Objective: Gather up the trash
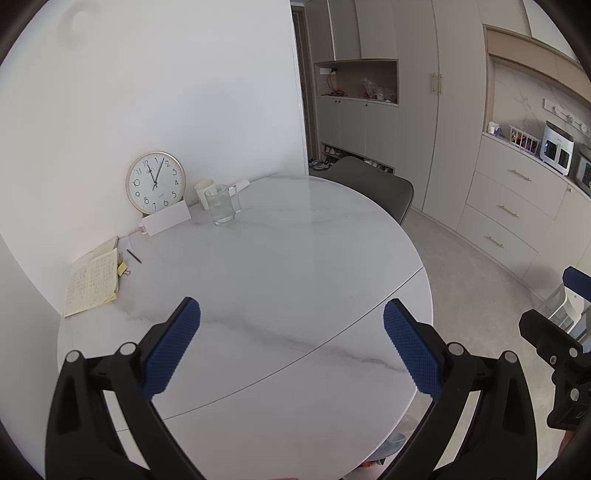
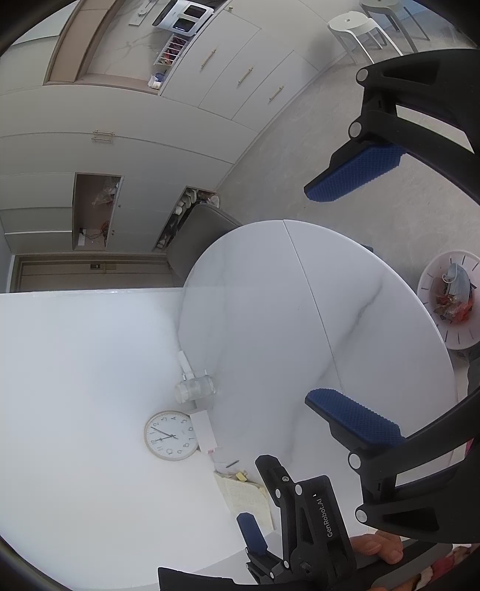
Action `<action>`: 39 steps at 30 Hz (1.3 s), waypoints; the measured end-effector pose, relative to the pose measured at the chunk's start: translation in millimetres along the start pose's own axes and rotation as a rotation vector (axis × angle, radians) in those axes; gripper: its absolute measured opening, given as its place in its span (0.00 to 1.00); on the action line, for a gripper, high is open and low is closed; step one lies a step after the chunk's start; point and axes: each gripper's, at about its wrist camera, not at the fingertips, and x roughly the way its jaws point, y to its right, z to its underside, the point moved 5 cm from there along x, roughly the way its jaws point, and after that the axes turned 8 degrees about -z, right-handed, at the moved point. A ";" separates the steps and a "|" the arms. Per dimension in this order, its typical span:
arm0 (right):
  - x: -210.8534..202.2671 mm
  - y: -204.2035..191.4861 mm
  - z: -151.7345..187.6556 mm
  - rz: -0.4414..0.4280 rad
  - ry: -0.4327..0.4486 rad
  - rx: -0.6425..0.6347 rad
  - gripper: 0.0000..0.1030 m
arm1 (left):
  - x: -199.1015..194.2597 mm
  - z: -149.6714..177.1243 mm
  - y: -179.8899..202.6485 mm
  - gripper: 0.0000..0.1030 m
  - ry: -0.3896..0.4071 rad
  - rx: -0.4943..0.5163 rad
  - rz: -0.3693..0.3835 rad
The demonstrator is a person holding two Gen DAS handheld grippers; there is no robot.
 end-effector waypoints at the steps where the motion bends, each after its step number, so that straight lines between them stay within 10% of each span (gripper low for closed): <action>1: 0.4 0.1 -0.1 0.000 -0.002 -0.002 0.98 | -0.2 0.1 -0.2 0.92 -0.001 -0.001 0.000; 39: 2.1 4.7 4.3 0.002 -0.025 -0.010 0.98 | 9.2 7.7 -3.6 0.92 -0.024 -0.010 0.012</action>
